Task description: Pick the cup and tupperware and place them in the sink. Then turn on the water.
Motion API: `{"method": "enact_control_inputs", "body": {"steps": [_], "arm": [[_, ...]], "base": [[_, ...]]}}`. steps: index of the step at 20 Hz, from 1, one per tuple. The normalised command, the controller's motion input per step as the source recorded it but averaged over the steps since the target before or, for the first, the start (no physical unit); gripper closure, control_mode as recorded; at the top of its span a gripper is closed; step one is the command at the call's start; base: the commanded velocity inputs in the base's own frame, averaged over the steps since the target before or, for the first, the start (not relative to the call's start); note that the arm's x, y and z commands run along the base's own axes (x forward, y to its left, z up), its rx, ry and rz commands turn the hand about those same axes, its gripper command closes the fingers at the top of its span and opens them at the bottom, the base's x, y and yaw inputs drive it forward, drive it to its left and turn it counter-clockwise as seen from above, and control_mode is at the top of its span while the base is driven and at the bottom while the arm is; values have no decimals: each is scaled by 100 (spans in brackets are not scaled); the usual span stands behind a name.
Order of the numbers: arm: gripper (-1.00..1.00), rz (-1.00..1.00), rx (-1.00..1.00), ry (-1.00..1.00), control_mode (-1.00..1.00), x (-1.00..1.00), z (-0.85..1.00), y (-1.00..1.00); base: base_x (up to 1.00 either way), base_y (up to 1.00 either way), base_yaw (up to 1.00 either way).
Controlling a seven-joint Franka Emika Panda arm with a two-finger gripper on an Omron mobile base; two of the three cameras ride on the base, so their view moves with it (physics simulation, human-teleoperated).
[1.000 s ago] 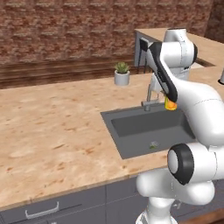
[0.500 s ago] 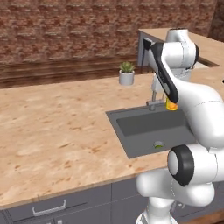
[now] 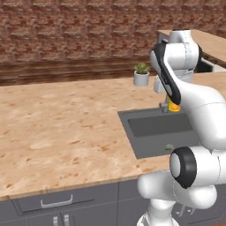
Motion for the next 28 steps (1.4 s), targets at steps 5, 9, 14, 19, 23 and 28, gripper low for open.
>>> {"method": "enact_control_inputs", "body": {"steps": [5, 9, 14, 19, 23, 28], "arm": [[100, 0, 0, 0, 100, 0, 0, 0], [100, 0, 0, 0, 100, 0, 0, 0], [100, 0, 0, 0, 100, 0, 0, 0], [100, 0, 0, -1, -100, 1, -6, 0], [100, 0, 0, -3, -100, 20, -34, -1], [100, 0, 1, -1, -100, 39, -49, -7]], "base": [[0, 0, 3], [0, 0, 0], [0, 0, 0], [0, 0, 0], [0, 0, 0], [0, 0, 0]]}}
